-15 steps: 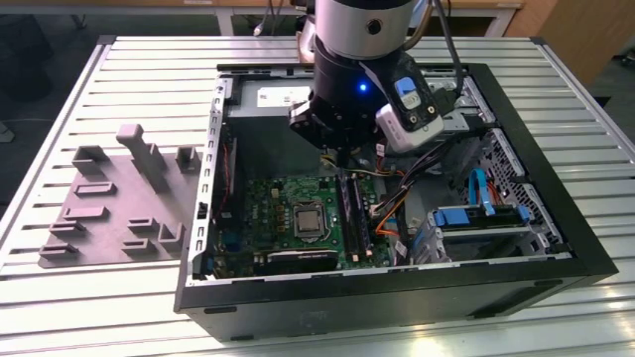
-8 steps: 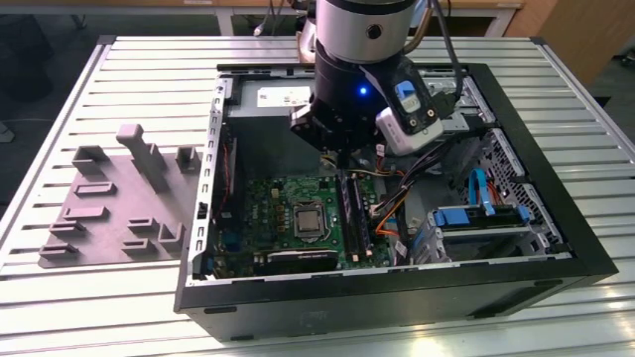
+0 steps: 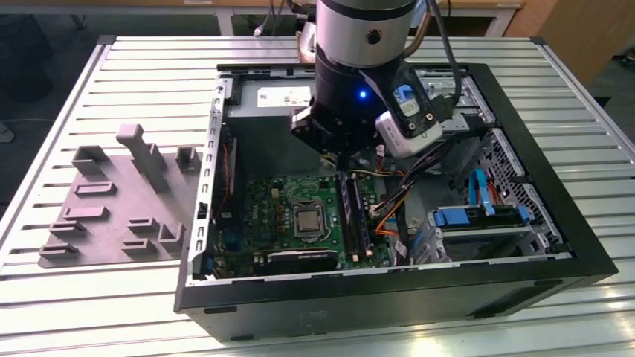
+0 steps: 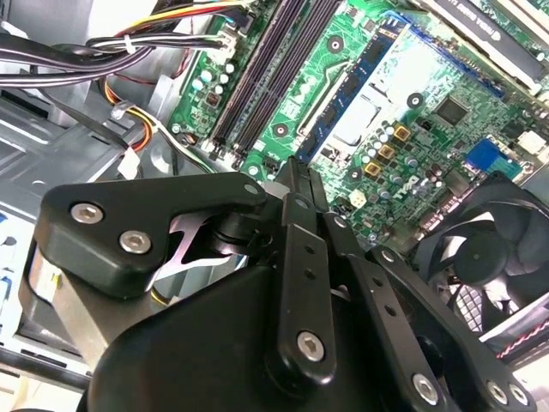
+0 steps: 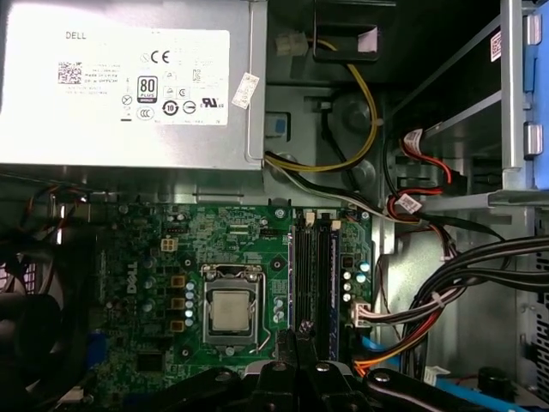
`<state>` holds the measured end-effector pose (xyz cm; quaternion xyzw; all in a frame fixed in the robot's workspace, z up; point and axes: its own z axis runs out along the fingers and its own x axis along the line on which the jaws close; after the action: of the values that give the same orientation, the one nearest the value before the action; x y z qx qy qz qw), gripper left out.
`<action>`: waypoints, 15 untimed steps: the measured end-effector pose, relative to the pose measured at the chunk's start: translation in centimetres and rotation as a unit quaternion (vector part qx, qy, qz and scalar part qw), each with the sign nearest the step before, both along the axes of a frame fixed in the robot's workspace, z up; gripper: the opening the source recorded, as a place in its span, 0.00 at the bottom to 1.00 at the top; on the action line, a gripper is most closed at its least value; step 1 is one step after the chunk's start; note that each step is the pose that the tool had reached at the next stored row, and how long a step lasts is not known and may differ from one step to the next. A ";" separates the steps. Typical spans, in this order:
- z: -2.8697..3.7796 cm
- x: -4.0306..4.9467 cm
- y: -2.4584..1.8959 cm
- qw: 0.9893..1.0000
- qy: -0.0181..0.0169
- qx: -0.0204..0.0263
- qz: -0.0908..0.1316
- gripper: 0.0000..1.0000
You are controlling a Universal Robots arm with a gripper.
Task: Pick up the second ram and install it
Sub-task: 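Insert the second ram into the second slot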
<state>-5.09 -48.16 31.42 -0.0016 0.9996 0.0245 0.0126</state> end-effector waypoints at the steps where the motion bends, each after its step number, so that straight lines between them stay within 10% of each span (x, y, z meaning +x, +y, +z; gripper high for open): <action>1: -0.05 0.00 0.00 1.000 0.000 0.000 0.000 0.11; 15: -0.91 0.02 0.00 1.000 0.000 0.000 0.000 0.11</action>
<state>-5.07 -48.15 30.51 -0.0016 0.9996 0.0245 0.0126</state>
